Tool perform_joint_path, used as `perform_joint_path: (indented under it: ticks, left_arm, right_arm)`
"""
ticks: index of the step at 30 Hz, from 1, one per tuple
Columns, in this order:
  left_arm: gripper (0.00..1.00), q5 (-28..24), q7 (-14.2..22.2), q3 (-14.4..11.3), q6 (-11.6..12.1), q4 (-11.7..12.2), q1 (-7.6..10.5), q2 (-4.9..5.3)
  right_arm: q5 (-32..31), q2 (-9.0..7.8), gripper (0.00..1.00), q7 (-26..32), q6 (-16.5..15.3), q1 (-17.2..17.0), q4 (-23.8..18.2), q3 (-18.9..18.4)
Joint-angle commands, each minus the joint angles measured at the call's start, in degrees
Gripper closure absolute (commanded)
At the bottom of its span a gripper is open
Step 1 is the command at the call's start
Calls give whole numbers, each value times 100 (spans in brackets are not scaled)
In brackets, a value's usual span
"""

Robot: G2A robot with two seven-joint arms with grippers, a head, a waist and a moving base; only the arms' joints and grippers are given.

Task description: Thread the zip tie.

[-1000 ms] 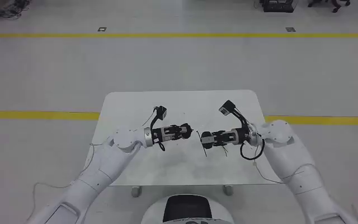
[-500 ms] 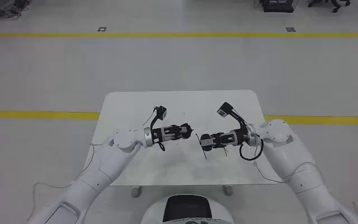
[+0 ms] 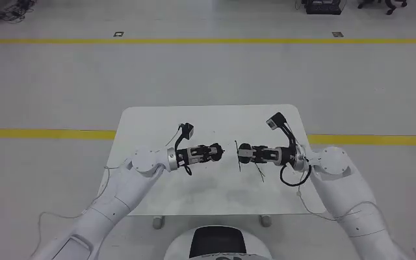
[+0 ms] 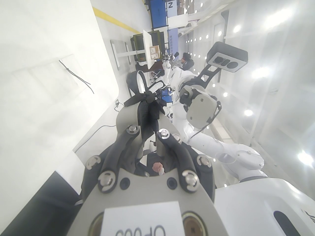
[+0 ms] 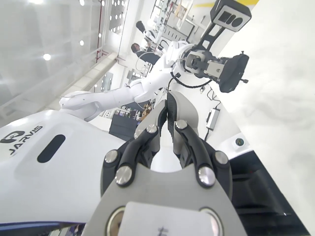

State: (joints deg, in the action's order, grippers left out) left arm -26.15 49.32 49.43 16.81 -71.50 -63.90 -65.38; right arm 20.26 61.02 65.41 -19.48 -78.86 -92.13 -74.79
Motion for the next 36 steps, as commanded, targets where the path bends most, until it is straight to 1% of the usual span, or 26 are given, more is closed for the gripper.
perform_joint_path:
  ticks: [1, 4, 6, 9, 10, 11, 20, 22, 23, 24, 25, 26, 27, 32, 36]
  left_arm:
    - [100, 0, 0, 0, 0, 0, 0, 0]
    - [100, 0, 0, 0, 0, 0, 0, 0]
    - [100, 0, 0, 0, 0, 0, 0, 0]
    - [100, 0, 0, 0, 0, 0, 0, 0]
    - [100, 0, 0, 0, 0, 0, 0, 0]
    - [100, 0, 0, 0, 0, 0, 0, 0]
    - [100, 0, 0, 0, 0, 0, 0, 0]
    - [100, 42, -178, -28, -37, -75, -65, -6]
    - [100, 69, -270, -22, -48, -101, -89, -4]
    - [100, 89, -422, -13, -71, -136, -138, -3]
    - [100, 95, -541, -4, -110, -167, -177, -2]
    - [100, 167, -690, 2, -155, -230, -220, 3]
    - [100, 269, -798, 3, -194, -283, -249, 10]
    - [100, 622, -1380, 49, -426, -663, -458, 43]
    - [100, 732, -1703, 95, -587, -929, -625, 64]
  right_arm:
    - [-537, 36, 100, -361, 0, -196, -186, -126]
    - [-641, 118, 100, -664, 0, -429, -341, -223]
    - [-922, 174, 100, -911, 0, -522, -431, -270]
    - [-1159, 249, 100, -1185, 0, -633, -506, -261]
    - [-1205, 266, 100, -1183, 0, -644, -512, -250]
    - [-1379, 270, 100, -1110, 0, -589, -599, -267]
    - [-1379, 270, 100, -1110, 0, -589, -599, -267]
    - [-1494, 268, 100, -1183, 23, -597, -599, -264]
    - [-1726, 267, 100, -1366, 33, -617, -633, -258]
    - [-2115, 268, 100, -1720, 0, -688, -692, -251]
    - [-2351, 273, 100, -1948, 0, -761, -763, -211]
    - [-2475, 284, 100, -2263, 0, -865, -852, -165]
    - [-2512, 290, 100, -2447, 0, -930, -896, -142]
    - [-2998, 287, 100, -3158, 0, -1163, -1076, -35]
    - [-3484, 264, 100, -3631, 0, -1274, -1126, 105]
